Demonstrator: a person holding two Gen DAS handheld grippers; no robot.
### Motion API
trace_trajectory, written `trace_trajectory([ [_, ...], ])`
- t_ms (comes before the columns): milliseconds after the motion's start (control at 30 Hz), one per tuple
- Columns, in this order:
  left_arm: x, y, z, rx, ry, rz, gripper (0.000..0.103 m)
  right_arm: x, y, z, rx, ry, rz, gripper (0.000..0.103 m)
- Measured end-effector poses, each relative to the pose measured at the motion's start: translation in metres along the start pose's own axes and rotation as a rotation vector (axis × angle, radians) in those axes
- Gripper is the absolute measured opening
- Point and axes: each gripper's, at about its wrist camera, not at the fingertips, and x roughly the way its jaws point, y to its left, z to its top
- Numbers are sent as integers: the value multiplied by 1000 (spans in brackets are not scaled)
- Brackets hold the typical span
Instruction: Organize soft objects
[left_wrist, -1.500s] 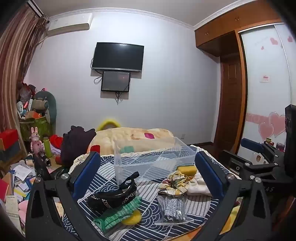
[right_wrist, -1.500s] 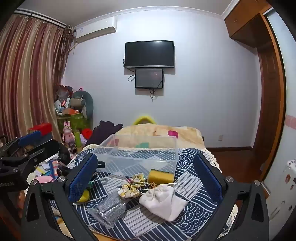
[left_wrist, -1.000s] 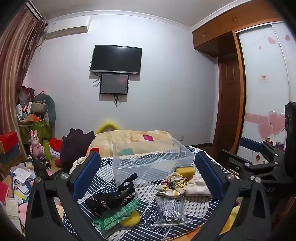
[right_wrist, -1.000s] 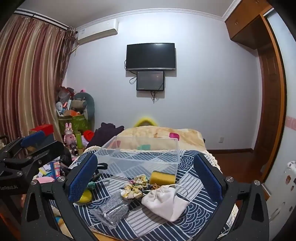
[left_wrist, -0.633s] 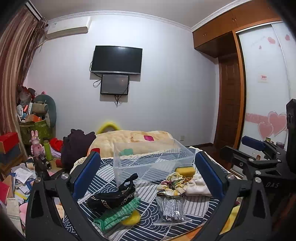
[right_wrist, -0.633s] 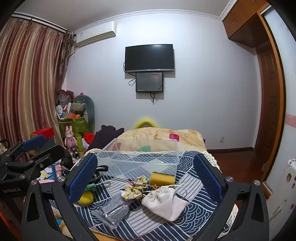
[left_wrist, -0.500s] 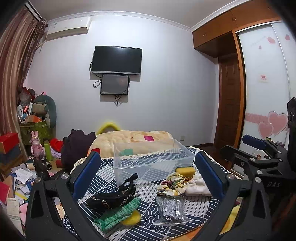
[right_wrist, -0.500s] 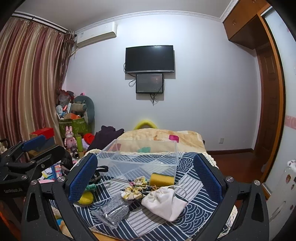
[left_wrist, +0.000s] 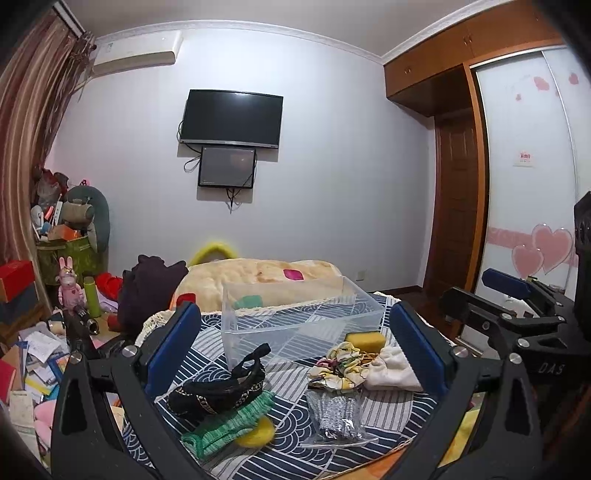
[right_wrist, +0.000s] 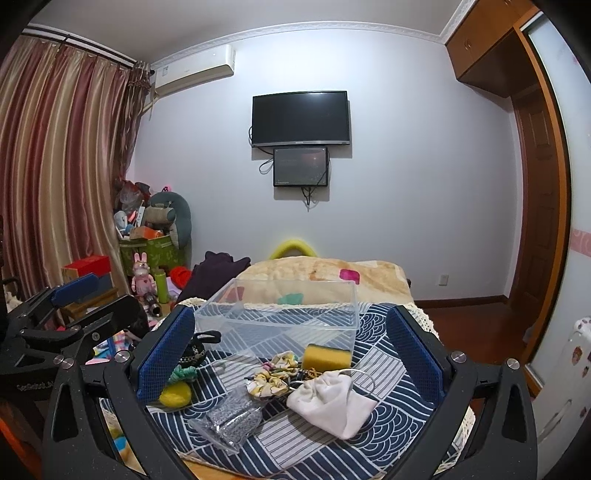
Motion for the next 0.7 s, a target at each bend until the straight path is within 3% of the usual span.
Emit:
trace_trajectory([
  [700, 0, -1, -2, -6, -2, -5, 103, -5, -3, 0, 18, -9, 7, 103],
])
